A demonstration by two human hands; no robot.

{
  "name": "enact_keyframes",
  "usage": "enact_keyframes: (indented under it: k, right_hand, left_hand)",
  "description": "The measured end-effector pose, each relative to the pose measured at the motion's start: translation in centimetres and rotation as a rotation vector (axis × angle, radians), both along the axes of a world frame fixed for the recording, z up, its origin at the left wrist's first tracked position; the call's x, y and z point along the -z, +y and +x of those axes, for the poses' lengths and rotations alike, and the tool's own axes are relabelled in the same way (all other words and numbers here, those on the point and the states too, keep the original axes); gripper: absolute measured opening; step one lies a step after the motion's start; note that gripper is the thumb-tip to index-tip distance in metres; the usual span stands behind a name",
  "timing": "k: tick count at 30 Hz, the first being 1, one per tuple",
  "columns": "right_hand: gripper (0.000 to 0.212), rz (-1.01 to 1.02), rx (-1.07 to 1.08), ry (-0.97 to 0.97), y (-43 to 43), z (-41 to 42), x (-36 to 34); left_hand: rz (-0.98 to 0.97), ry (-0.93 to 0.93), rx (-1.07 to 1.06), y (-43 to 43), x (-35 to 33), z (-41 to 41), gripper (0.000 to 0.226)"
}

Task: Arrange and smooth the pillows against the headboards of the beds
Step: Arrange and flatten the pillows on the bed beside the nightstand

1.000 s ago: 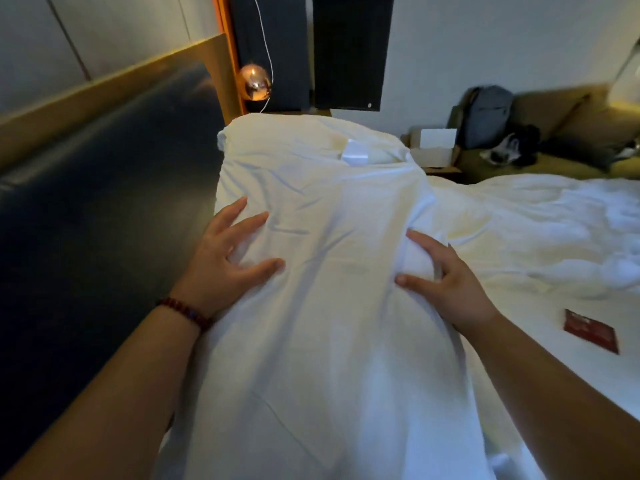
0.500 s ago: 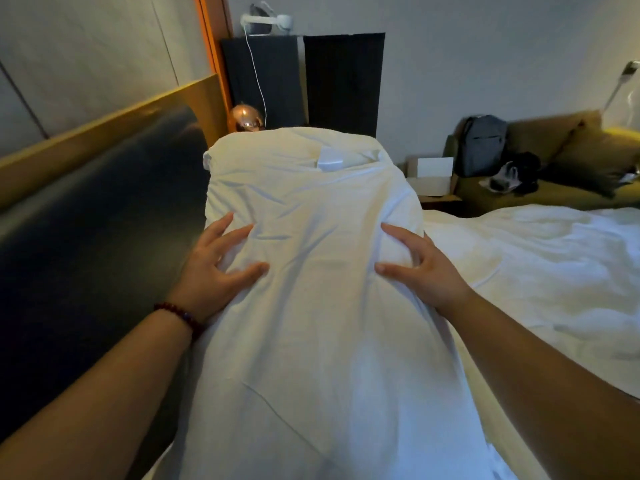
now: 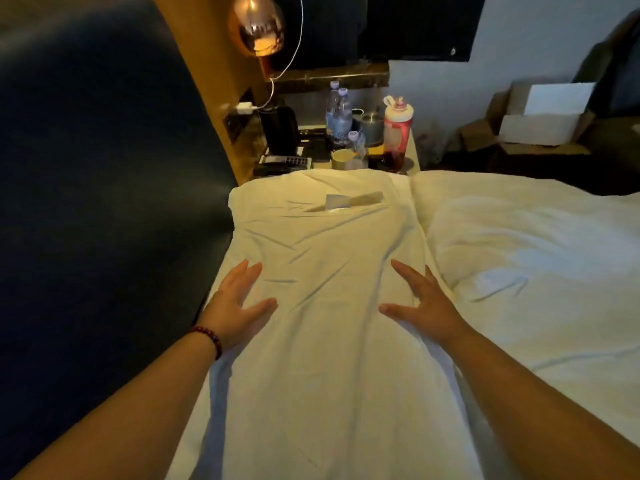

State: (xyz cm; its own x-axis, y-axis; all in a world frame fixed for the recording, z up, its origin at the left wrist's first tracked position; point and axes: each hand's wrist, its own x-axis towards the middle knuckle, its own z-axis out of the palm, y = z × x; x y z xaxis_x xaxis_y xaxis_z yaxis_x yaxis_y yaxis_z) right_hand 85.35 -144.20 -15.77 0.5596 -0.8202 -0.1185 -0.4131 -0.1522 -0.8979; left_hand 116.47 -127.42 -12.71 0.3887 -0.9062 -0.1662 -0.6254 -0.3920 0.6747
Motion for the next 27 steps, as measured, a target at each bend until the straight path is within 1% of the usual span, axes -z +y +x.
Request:
enact_keyframes:
  k: [2, 4, 5, 7, 9, 11, 13, 14, 16, 23, 27]
  right_hand:
    - [0.083, 0.043, -0.028, 0.093, -1.1, -0.1, 3.0]
    - [0.089, 0.018, -0.037, 0.173, -1.7, 0.1, 4.6]
    - [0.09, -0.043, -0.035, 0.202, -1.9, 0.6, 4.7]
    - [0.088, -0.231, -0.009, 0.221, -2.4, 2.6, 4.1]
    - [0.091, -0.375, 0.003, 0.275, -3.1, 5.4, 3.1]
    - [0.092, -0.454, -0.037, 0.406, -3.7, 7.9, 3.1]
    - [0.088, -0.517, -0.088, 0.552, -4.0, 9.3, 4.7]
    - [0.087, -0.537, -0.096, 0.589, -4.0, 9.6, 5.6]
    - [0.083, -0.584, -0.071, 0.593, -3.9, 9.8, 7.5]
    - [0.078, -0.728, 0.021, 0.49, -3.4, 11.2, 12.6]
    - [0.079, -0.792, 0.039, 0.489, -3.6, 11.9, 15.2]
  left_hand:
    - [0.14, 0.001, -0.011, -1.2, 2.6, -0.1, 0.085]
    - [0.229, -0.066, -0.04, -2.4, 4.1, -0.4, 0.089]
    - [0.238, -0.143, -0.055, -3.2, 4.2, -0.8, 0.089]
    - [0.19, -0.338, -0.056, -5.1, 4.0, -2.0, 0.09]
    - [0.174, -0.487, -0.005, -7.0, 3.5, -3.1, 0.093]
    - [0.215, -0.559, 0.03, -8.4, 4.0, -3.5, 0.089]
    - [0.285, -0.572, 0.021, -8.7, 5.3, -3.5, 0.084]
    - [0.305, -0.569, 0.008, -8.6, 6.1, -3.3, 0.083]
    - [0.295, -0.581, -0.017, -8.5, 7.6, -3.0, 0.081]
    - [0.227, -0.61, -0.03, -8.9, 11.4, -2.0, 0.082]
    - [0.112, -0.627, -0.029, -9.0, 14.1, -2.0, 0.082]
